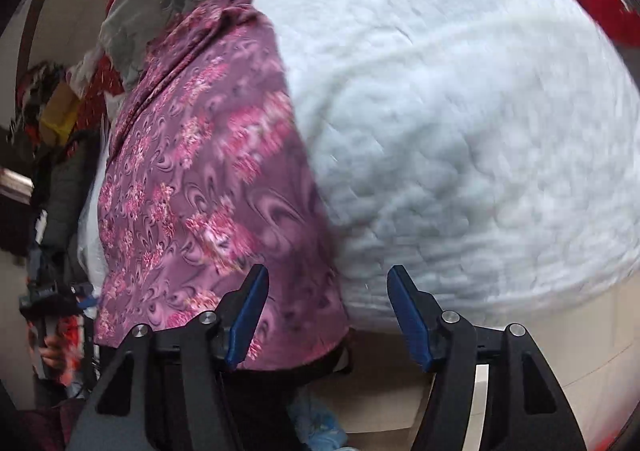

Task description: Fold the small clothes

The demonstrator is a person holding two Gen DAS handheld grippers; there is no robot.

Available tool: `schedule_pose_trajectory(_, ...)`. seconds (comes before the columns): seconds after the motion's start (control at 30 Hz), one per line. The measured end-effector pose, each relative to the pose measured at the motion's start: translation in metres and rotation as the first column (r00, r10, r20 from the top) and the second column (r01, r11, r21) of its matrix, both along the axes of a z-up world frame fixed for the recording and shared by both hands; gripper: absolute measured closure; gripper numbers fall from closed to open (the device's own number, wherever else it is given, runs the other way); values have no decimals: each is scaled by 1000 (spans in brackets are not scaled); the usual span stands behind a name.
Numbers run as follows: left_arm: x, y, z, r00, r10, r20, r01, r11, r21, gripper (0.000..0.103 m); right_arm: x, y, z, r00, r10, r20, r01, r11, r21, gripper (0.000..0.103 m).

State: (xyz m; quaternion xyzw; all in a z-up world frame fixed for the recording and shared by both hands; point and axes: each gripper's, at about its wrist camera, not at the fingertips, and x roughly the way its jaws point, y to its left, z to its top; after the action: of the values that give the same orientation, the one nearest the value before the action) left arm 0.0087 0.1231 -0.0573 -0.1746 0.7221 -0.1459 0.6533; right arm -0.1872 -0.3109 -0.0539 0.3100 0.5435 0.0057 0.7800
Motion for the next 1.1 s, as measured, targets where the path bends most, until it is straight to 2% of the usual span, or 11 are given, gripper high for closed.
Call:
schedule_pose_trajectory(0.13,-10,-9,5,999,-30,20,30,1000,0,20,-5,-8,-17,993,-94,67,82,984,155,33)
schedule_pose_trajectory(0.2,-15,-16,7,998,-60,33,59,998,29,19,-3,-7,-19,991,-97,97,76,978,197,22)
schedule_pose_trajectory(0.47,-33,-34,11,987,-146,65,135,979,150,19,3,16,-35,995,48,83,-69,961,268,19)
schedule_pose_trajectory(0.53,-35,-35,11,988,-143,63,131,978,162,19,2,24,-41,995,71,66,-87,954,286,26)
schedule_pose_trajectory(0.63,-37,-36,12,989,-134,64,122,978,171,22,4,38,-46,991,116,60,-129,944,302,67)
schedule_pose_trajectory(0.7,-38,-33,15,989,-135,68,118,972,204,38,3,45,-34,986,133,105,-157,947,280,92)
schedule_pose_trajectory(0.77,-38,-31,16,988,-140,70,119,963,243,58,1,50,-15,975,162,154,-196,952,236,93)
schedule_pose_trajectory(0.8,-38,-28,18,988,-136,76,115,966,232,62,1,53,-4,967,174,184,-215,949,231,93)
schedule_pose_trajectory(0.9,-37,-22,27,987,-130,92,115,982,147,100,2,58,29,945,196,260,-253,944,209,93)
schedule_pose_trajectory(1.0,-32,-16,39,992,-63,108,70,996,-56,99,7,59,58,929,180,323,-261,938,228,93)
schedule_pose_trajectory(1.1,-20,-13,54,989,-10,150,36,985,-170,99,20,63,81,915,171,364,-268,934,237,93)
